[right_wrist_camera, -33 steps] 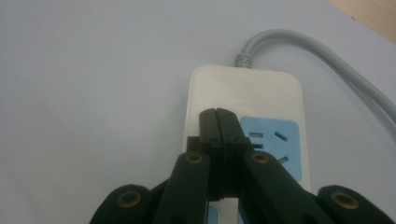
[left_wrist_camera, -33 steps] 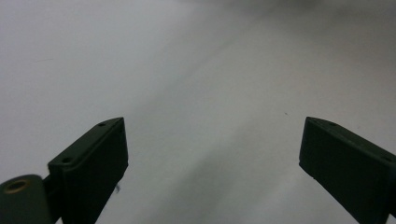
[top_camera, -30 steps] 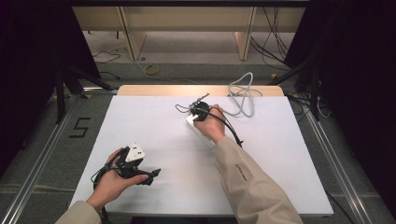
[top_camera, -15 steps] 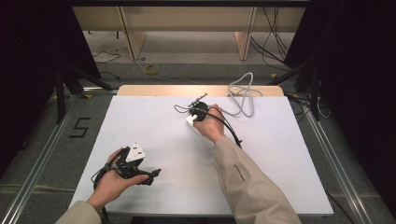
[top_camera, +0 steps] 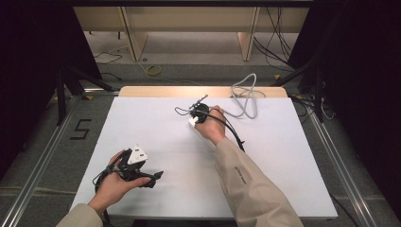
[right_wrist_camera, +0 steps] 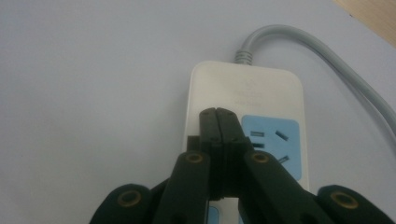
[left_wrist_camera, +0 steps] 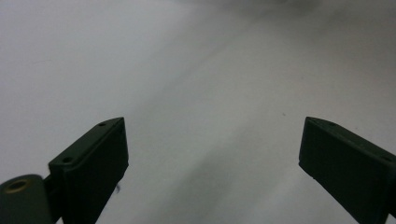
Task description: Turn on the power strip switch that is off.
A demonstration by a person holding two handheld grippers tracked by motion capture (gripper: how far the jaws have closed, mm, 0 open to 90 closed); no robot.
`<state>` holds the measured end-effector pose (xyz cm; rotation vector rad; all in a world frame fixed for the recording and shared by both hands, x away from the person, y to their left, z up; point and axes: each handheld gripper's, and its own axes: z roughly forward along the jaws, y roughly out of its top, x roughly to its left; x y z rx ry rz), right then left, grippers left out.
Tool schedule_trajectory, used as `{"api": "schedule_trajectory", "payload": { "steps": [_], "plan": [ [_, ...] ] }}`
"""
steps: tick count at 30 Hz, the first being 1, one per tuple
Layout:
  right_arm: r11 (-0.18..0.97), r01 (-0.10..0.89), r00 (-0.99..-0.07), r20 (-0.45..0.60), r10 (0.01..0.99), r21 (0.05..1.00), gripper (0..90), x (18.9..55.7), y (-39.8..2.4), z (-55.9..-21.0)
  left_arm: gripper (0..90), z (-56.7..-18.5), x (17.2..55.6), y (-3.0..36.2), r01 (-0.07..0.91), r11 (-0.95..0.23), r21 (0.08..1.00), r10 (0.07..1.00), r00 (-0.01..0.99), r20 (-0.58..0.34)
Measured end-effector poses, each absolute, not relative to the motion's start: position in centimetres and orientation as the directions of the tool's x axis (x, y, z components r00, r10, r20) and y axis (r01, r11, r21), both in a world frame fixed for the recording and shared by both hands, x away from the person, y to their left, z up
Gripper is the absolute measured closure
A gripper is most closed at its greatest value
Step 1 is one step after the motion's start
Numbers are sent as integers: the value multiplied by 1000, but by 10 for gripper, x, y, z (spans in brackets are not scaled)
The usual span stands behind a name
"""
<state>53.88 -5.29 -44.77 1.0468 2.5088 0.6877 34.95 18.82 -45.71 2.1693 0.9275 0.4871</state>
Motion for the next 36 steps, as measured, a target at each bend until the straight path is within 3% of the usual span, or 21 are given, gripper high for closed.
{"api": "schedule_trajectory", "payload": {
  "steps": [20, 36],
  "plan": [
    [548, 559, -660, -65, 748, 623, 888, 532, -61, -449, 80, -458, 350, 189, 470, -486, 737, 739, 671, 59],
    [530, 525, -695, -23, 718, 666, 669, 520, -89, -433, 80, -458, 350, 189, 469, -487, 737, 740, 670, 62]
  ]
}}
